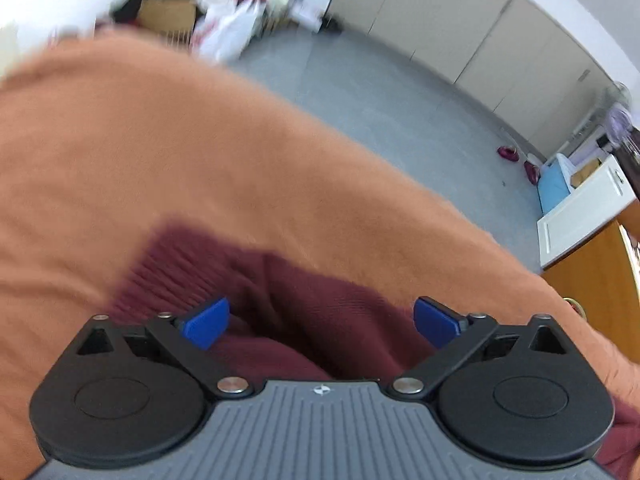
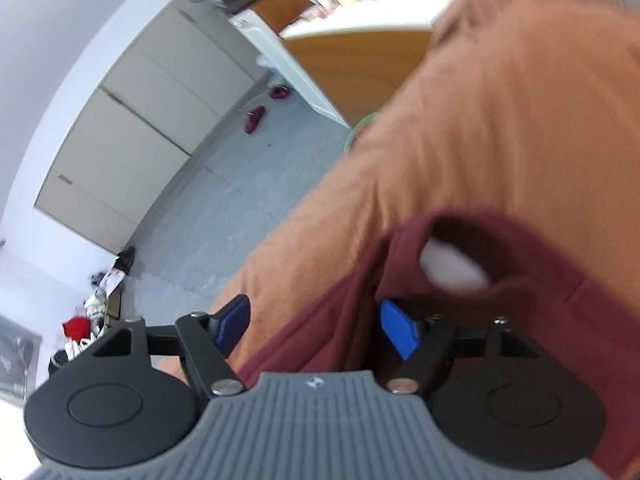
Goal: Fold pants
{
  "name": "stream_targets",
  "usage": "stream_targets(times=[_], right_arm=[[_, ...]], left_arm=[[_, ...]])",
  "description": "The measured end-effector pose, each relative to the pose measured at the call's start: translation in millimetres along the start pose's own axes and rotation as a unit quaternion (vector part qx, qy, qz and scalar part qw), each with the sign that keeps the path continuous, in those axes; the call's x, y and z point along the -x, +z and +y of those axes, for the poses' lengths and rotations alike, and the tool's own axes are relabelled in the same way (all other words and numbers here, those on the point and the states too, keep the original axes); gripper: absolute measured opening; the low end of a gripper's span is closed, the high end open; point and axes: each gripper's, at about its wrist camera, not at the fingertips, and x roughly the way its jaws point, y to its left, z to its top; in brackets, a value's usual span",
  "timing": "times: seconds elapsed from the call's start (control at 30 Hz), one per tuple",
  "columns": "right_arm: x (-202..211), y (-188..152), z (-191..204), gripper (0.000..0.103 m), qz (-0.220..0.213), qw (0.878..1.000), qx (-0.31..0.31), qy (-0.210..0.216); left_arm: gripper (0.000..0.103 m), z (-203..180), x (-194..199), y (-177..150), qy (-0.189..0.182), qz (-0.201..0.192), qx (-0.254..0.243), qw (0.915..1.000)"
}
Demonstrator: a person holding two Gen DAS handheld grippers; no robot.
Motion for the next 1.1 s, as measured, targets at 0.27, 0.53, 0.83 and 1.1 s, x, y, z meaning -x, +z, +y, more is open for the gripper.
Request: stream_targets(times=[0.27, 0.53, 0.83, 1.1], right_arm=[[79.5, -21.9, 35.3, 0.072, 0.001, 0.995, 0.098, 0.008], [63.0, -158.8, 87.1, 0.068, 0.103, 0.976, 0.181, 0.06], [14.9, -271.2, 162.5, 0.074, 0.056, 0.782, 0.621, 0.017], [-50.2, -285.9, 183.2, 0.0, 0.099, 0.742, 0.662, 0.022]], left_arm=[[0.103, -30.7, 75.1, -25.0, -0.044, -0.021, -0.076, 0.9959], [0.103, -140.9, 53.8, -100.7, -0.142, 0.056, -0.187, 0.9704], [0.103, -197.9, 10.1, -161.7, -0.144, 0.079, -0.384, 0.9087], [0.103, -160.1, -12.6, -172.9, -0.186, 0.103, -0.334, 0.9182]])
